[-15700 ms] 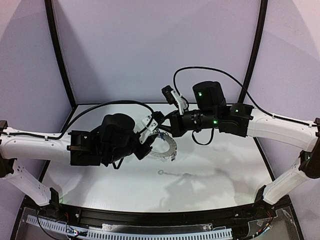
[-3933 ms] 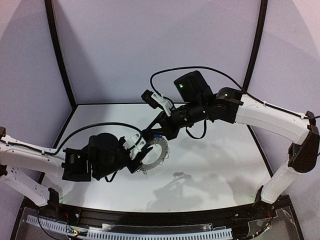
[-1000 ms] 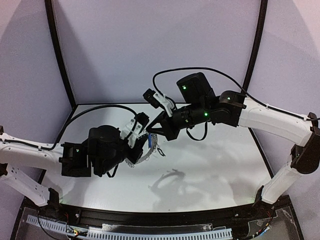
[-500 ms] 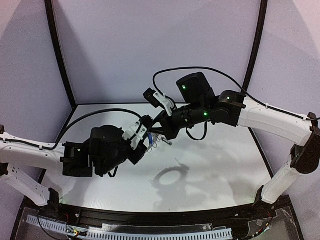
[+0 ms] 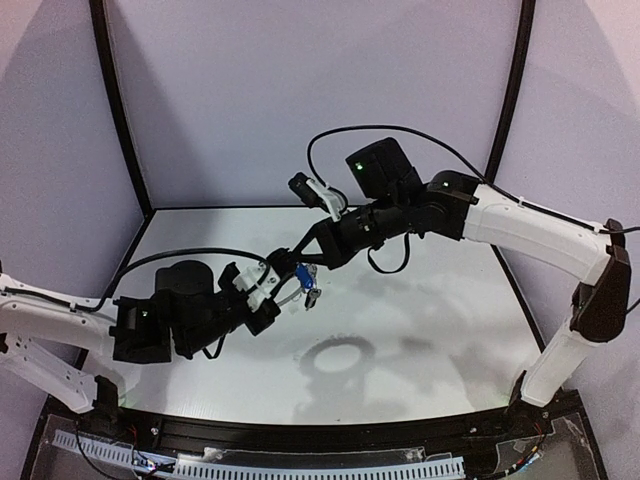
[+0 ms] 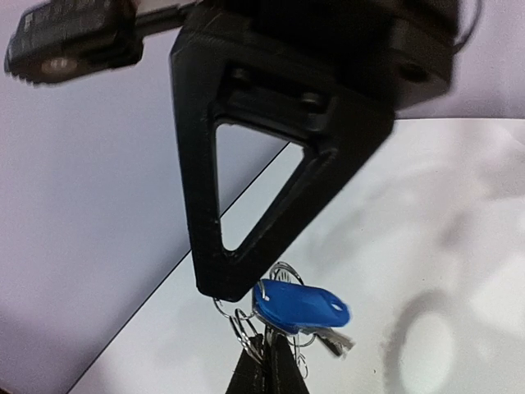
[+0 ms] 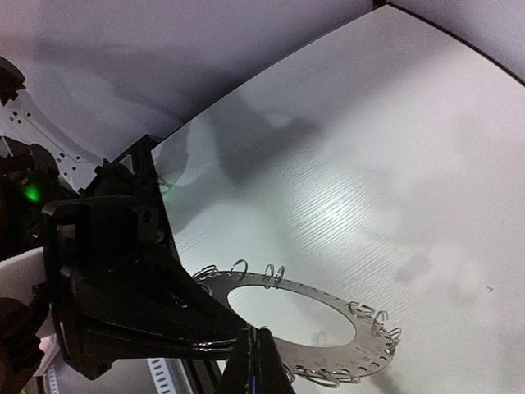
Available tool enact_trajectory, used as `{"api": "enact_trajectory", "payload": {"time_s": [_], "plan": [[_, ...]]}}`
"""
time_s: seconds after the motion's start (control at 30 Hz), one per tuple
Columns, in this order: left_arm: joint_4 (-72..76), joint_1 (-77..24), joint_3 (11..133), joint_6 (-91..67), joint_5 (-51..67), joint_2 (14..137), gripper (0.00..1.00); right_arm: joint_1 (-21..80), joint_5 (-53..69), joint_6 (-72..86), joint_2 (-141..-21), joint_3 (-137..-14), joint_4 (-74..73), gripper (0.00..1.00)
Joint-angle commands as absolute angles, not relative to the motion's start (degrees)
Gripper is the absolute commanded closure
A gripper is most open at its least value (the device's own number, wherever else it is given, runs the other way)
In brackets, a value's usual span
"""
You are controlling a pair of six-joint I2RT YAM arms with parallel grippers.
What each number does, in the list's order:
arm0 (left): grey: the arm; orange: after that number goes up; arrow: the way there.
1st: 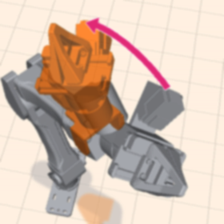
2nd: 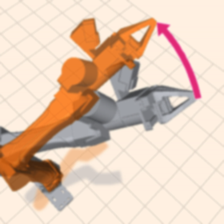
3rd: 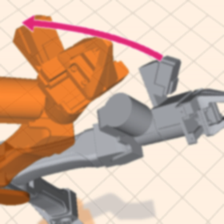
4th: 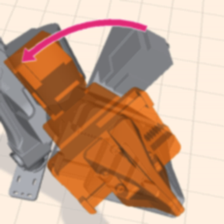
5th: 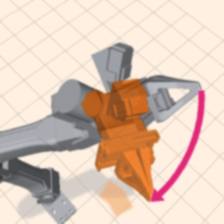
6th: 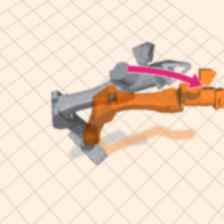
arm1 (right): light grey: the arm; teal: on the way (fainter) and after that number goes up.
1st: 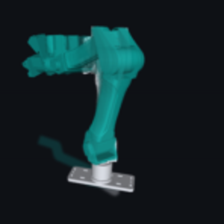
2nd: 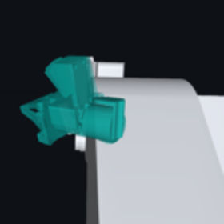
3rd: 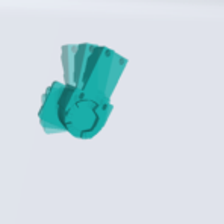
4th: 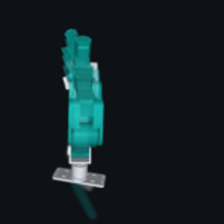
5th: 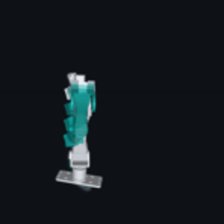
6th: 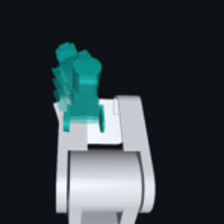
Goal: Put the keys on the keyring
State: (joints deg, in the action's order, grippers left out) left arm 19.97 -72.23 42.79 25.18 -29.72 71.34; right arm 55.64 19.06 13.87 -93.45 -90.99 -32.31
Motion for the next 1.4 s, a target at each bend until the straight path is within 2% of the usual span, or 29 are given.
{"api": "enact_trajectory", "payload": {"time_s": [0.0, 0.1, 0.2, 0.43, 0.73, 0.9, 1.0, 1.07, 1.23, 1.3, 1.37], "plan": [[25.43, -73.12, 41.77, 31.56, -24.04, 67.94, 0.99, 50.99, 23.18, 15.91, -97.94, -95.63, -38.23, 1.00], [26.05, -73.12, 41.89, 33.74, -23.23, 68.55, 0.99, 49.61, 29.38, 14.47, -101.08, -98.49, -42.62, 1.00], [27.18, -73.13, 41.79, 35.73, -22.50, 69.05, 0.99, 48.75, 31.08, 11.71, -104.72, -102.48, -49.54, 1.00], [27.50, -73.13, 42.13, 39.79, -22.13, 69.05, 0.99, 47.33, 36.76, 7.48, -108.82, -104.86, -55.17, 1.00], [23.55, -73.13, 43.26, 34.98, -26.36, 70.07, 0.99, 47.20, 18.47, 6.59, -101.43, -100.64, -50.23, 1.00], [18.18, -73.13, 44.10, 29.91, -29.31, 70.46, 0.98, 47.38, 20.87, 4.08, -94.57, -95.54, -41.84, 1.00], [16.32, -73.13, 44.10, 27.40, -30.19, 70.83, 0.86, 48.06, 24.58, 2.64, -91.11, -93.22, -37.47, 1.00], [15.92, -73.13, 43.94, 26.63, -30.61, 71.10, 0.68, 48.41, 24.64, 1.95, -89.79, -93.29, -36.94, 1.00], [15.08, -73.14, 43.97, 24.97, -31.34, 71.92, 0.43, 49.94, 24.33, 0.55, -88.87, -94.61, -37.62, 1.00], [15.01, -73.13, 44.15, 24.62, -31.38, 72.37, 0.35, 50.63, 24.06, 0.26, -89.07, -95.35, -38.48, 1.00], [15.01, -73.13, 44.53, 24.20, -31.54, 72.80, 0.32, 51.11, 23.81, 0.25, -89.20, -95.71, -38.88, 1.00]]}}
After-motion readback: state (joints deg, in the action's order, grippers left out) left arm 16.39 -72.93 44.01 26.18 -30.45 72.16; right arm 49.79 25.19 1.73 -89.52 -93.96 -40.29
